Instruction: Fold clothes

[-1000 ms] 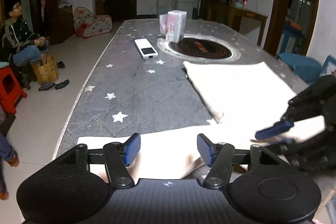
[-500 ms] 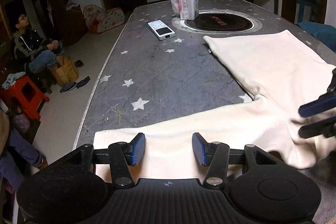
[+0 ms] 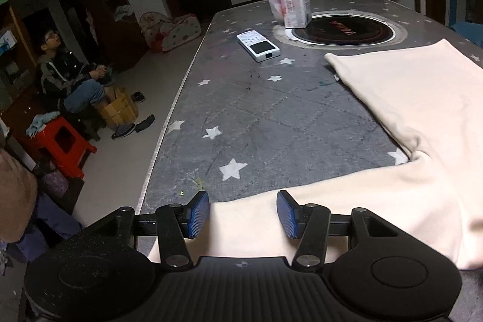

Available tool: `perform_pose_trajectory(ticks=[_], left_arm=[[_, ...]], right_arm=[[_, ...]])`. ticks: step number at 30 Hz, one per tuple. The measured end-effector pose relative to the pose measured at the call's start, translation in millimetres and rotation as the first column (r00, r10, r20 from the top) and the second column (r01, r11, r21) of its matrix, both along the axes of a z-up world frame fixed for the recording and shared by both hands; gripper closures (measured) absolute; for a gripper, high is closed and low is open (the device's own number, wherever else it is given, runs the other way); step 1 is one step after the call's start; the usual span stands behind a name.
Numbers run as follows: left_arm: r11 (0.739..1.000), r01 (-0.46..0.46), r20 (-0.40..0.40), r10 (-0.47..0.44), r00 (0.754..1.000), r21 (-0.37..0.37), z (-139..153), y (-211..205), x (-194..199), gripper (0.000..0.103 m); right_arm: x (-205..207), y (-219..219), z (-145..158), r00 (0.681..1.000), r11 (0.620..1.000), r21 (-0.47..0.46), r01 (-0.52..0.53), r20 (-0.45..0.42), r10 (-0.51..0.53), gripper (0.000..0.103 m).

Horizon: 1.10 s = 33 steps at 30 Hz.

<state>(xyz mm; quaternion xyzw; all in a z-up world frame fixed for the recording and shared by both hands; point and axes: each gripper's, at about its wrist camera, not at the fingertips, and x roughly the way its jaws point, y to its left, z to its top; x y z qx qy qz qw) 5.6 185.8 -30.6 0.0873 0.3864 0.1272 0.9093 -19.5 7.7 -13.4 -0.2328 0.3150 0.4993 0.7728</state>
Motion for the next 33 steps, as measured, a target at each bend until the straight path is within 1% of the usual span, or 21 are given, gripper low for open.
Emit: perform_pose_trajectory(ticks=[3,6,9,12,15,17,19,23,26,30,33], left_arm=[[1.000,-0.002,0.002,0.002,1.000,-0.018,4,-4,-2,0.050],[0.999,0.019,0.018,-0.019,1.000,-0.045,11,-12,-4,0.049],[0.996,0.040,0.029,-0.037,0.999,-0.086,20,-21,-6,0.049],[0.988,0.069,0.038,-0.064,0.997,-0.140,27,-32,-8,0.048],[0.974,0.105,0.043,-0.098,0.994,-0.202,31,-44,-10,0.047],[0.966,0.127,0.044,-0.120,0.992,-0.224,32,-54,-12,0.047],[0.963,0.144,0.046,-0.137,0.990,-0.230,32,-64,-14,0.047],[0.956,0.180,0.043,-0.175,0.984,-0.233,29,-82,-19,0.047],[0.954,0.189,0.024,-0.189,0.982,-0.233,22,-90,-22,0.047],[0.958,0.189,-0.005,-0.194,0.981,-0.214,12,-98,-25,0.047],[0.963,0.184,-0.014,-0.190,0.982,-0.198,8,-99,-27,0.047]], right_arm=[[13,-21,3,0.995,0.995,-0.013,0.099,0.020,-0.098,0.074],[23,-45,0,0.982,0.981,-0.035,0.189,0.015,-0.189,0.069],[27,-70,-4,0.965,0.964,-0.052,0.261,0.002,-0.261,0.068],[26,-88,-9,0.949,0.949,-0.049,0.313,-0.015,-0.314,0.059],[24,-104,-13,0.936,0.937,-0.034,0.349,-0.043,-0.350,0.056],[22,-111,-14,0.929,0.931,-0.024,0.365,-0.059,-0.366,0.055],[18,-113,-14,0.926,0.928,-0.021,0.372,-0.057,-0.372,0.052],[12,-120,-20,0.921,0.923,-0.030,0.384,-0.059,-0.385,0.052],[8,-125,-16,0.919,0.920,-0.016,0.391,-0.058,-0.391,0.052],[9,-134,-6,0.909,0.910,0.022,0.414,-0.052,-0.413,0.051],[17,-139,-2,0.893,0.892,0.047,0.449,-0.041,-0.448,0.051]])
